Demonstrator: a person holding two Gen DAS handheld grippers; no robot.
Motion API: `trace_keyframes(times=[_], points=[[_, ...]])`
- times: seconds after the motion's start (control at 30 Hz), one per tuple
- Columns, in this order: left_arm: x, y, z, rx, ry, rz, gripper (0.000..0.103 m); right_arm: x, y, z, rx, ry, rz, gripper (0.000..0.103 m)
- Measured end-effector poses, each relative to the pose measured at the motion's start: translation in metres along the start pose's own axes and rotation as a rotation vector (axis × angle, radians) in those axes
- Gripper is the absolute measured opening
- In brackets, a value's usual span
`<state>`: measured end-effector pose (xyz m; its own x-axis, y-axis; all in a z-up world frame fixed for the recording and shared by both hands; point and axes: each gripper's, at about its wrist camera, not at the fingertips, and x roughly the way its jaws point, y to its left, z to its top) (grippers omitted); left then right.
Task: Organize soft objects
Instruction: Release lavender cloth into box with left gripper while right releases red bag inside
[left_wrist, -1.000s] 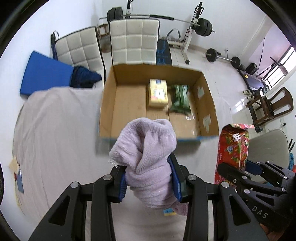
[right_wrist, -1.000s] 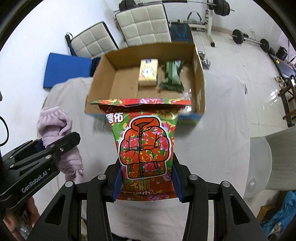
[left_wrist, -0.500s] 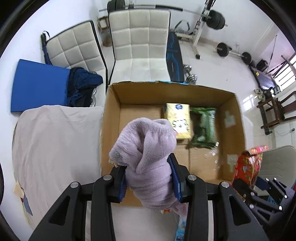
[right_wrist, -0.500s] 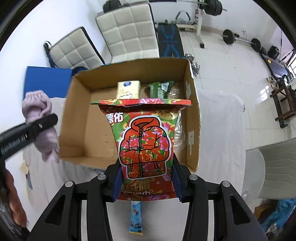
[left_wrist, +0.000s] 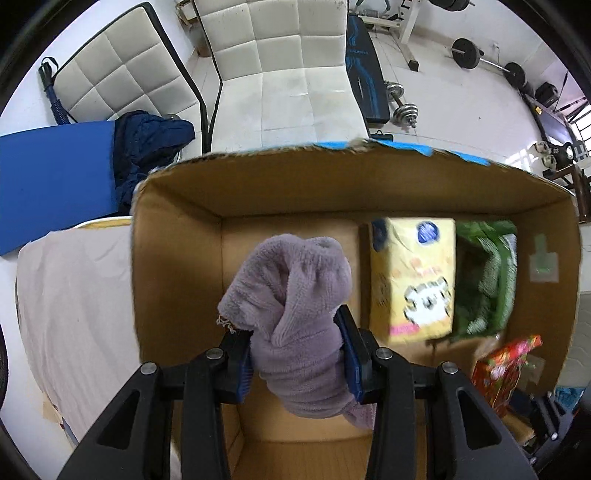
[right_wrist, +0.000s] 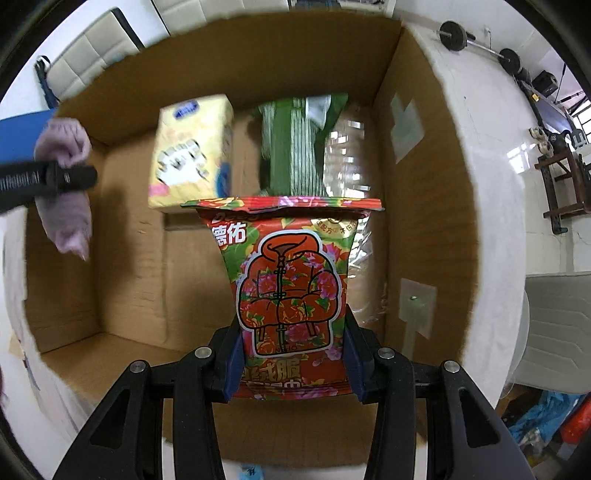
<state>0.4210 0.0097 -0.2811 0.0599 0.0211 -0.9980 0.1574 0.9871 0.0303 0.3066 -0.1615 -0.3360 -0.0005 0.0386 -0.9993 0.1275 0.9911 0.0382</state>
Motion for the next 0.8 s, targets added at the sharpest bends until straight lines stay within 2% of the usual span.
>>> trace_keyframes(times=[0.3, 0.5, 0.63, 0.7, 0.8], points=[[0.024, 0.002, 0.022, 0.000, 0.034, 0.004, 0.039, 0.036, -0.001, 0.000, -0.016, 0.068, -0.029, 0.048], [0.028, 0.005, 0.031, -0.029, 0.043, -0.001, 0.042, 0.044, 0.000, 0.003, -0.013, 0.100, -0.022, 0.049], [0.029, 0.008, 0.034, -0.056, 0.052, -0.026, 0.052, 0.040, 0.003, 0.006, -0.025, 0.087, -0.032, 0.053], [0.027, 0.009, 0.034, -0.064, 0.051, -0.035, 0.061, 0.036, 0.002, 0.008, -0.021, 0.073, -0.030, 0.056], [0.021, 0.009, 0.031, -0.068, 0.049, -0.054, 0.066, 0.030, 0.003, 0.013, -0.012, 0.062, -0.020, 0.067]])
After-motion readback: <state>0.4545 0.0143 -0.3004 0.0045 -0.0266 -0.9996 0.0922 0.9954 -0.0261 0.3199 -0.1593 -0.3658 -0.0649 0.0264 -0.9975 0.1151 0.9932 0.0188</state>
